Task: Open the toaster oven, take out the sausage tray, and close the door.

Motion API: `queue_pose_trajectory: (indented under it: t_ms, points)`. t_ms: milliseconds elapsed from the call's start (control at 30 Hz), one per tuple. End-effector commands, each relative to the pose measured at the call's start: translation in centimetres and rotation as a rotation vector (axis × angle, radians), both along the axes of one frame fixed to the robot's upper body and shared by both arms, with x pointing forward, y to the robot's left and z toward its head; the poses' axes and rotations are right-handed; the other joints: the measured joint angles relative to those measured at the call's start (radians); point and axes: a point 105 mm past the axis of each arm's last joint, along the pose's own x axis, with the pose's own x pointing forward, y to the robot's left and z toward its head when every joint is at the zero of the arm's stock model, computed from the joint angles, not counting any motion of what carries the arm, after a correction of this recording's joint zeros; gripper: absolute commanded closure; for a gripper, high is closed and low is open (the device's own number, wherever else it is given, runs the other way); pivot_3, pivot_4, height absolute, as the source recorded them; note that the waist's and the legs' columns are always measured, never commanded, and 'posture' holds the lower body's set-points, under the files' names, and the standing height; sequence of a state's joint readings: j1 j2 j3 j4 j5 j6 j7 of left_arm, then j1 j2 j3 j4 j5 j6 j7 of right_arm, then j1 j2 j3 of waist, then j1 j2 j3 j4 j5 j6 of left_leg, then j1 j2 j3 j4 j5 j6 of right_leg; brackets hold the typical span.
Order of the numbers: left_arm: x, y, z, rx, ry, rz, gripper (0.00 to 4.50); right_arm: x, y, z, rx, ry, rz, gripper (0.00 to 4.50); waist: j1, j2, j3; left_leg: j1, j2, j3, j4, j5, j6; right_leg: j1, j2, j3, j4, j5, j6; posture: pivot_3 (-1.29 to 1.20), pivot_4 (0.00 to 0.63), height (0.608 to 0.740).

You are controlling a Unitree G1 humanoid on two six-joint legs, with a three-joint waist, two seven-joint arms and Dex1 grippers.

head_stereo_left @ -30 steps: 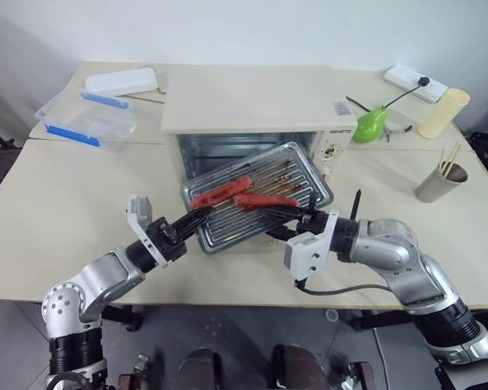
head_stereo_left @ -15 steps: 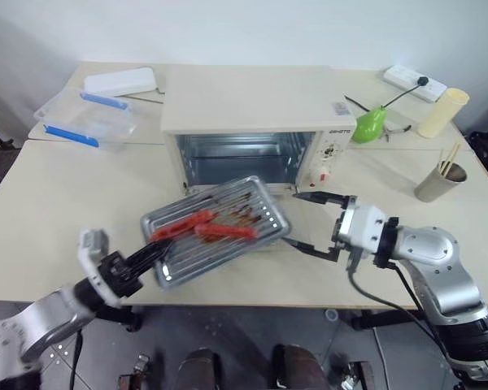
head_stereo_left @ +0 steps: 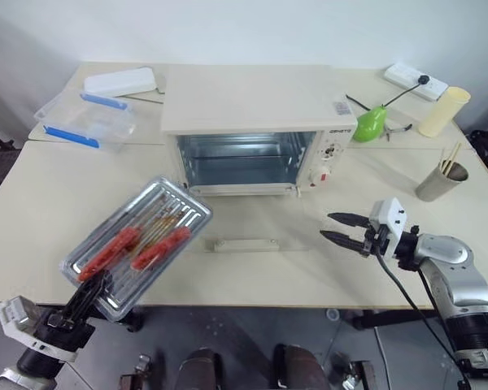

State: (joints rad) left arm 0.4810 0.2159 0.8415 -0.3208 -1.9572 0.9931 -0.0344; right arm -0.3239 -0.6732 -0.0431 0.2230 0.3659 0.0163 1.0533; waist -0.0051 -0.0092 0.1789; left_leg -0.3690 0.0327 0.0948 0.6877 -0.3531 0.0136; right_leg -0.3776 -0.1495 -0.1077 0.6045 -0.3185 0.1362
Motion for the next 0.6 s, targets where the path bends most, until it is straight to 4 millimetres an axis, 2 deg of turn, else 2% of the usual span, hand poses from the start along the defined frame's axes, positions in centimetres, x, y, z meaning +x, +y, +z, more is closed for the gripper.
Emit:
queue_pose_trajectory:
  t_ms: [33, 100, 267, 433, 600]
  points:
    - [-1.4, 1.0, 0.0, -0.04, -0.007, 0.18, 4.5, 0.8, -0.7, -1.7, -0.038, 0.042, -0.045, 3.7, 0.0, 0.0, 0.0, 0.0, 0.0, 0.001, 0.0, 0.0, 0.001, 0.0, 0.0, 0.0, 0.0, 0.0, 0.0, 0.0, 0.15, 0.74]
    - [-1.4, 1.4, -0.2, -0.088, 0.0, 0.285, 4.5, 0.8, 0.0, -2.0, -0.021, 0.07, -0.002, 4.45, 0.0, 0.0, 0.0, 0.0, 0.0, 0.001, 0.0, 0.0, 0.001, 0.0, 0.0, 0.0, -0.001, 0.0, 0.0, 0.0, 0.15, 0.74]
    - [-0.9, 1.8, -0.3, -0.157, 0.015, 0.411, 4.5, 0.2, 2.3, -1.8, 0.075, 0.135, 0.133, 4.48, 0.003, 0.0, 0.0, 0.0, 0.0, 0.0, 0.002, 0.0, 0.001, 0.001, 0.0, 0.0, -0.003, 0.0, 0.0, 0.0, 0.15, 0.74]
    - [-0.3, 1.2, 0.0, -0.16, 0.02, 0.397, 4.5, -0.6, 4.7, -0.4, 0.142, 0.147, 0.265, 4.48, 0.003, 0.0, 0.0, -0.001, 0.0, 0.0, 0.003, -0.002, 0.003, 0.001, 0.0, 0.0, -0.002, 0.0, 0.0, 0.0, 0.15, 0.74]
    - [-0.1, 1.3, 0.5, -0.138, 0.007, 0.39, 4.5, -1.3, 5.1, 1.5, 0.186, 0.135, 0.323, 4.48, 0.003, 0.0, 0.0, -0.002, 0.0, 0.0, 0.003, -0.003, 0.004, 0.001, 0.0, 0.0, -0.003, 0.0, 0.0, 0.0, 0.15, 0.74]
